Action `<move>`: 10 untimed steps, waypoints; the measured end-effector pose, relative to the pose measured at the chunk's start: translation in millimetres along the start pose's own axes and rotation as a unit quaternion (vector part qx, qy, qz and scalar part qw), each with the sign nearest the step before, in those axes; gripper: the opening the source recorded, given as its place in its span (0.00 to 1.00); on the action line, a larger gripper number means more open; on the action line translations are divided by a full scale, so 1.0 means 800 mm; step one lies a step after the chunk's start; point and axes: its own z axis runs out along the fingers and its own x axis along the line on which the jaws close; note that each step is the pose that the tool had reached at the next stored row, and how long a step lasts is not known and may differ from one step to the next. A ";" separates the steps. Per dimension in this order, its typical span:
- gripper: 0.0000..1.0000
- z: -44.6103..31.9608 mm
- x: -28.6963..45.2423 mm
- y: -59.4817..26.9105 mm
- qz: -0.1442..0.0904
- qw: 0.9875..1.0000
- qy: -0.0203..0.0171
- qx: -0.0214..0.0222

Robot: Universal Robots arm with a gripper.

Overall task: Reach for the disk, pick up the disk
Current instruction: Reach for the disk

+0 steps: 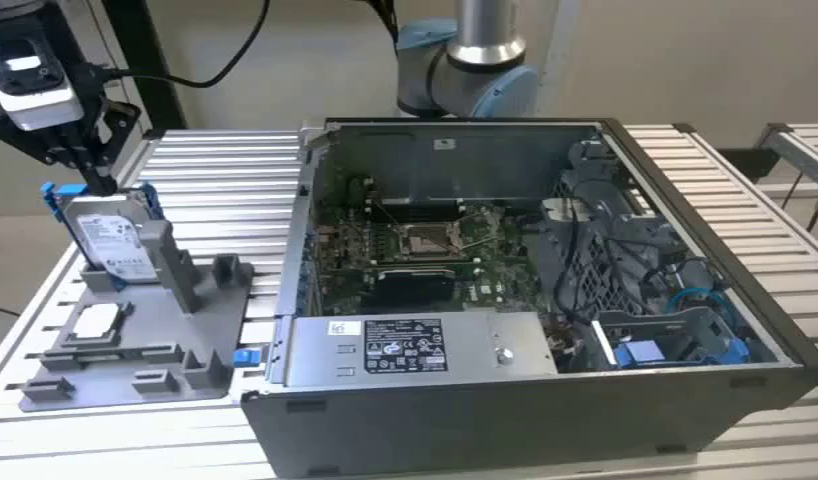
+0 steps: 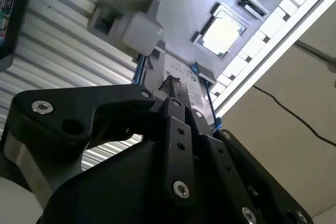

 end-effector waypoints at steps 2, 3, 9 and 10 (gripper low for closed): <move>0.00 0.0000 0.0000 0.000 0.000 1.000 0.000 0.000; 0.00 0.0000 0.0000 0.000 0.000 1.000 0.000 0.000; 0.00 0.0000 0.0000 0.000 0.000 1.000 0.000 0.000; 0.00 0.0000 0.0000 0.000 0.000 1.000 0.000 0.000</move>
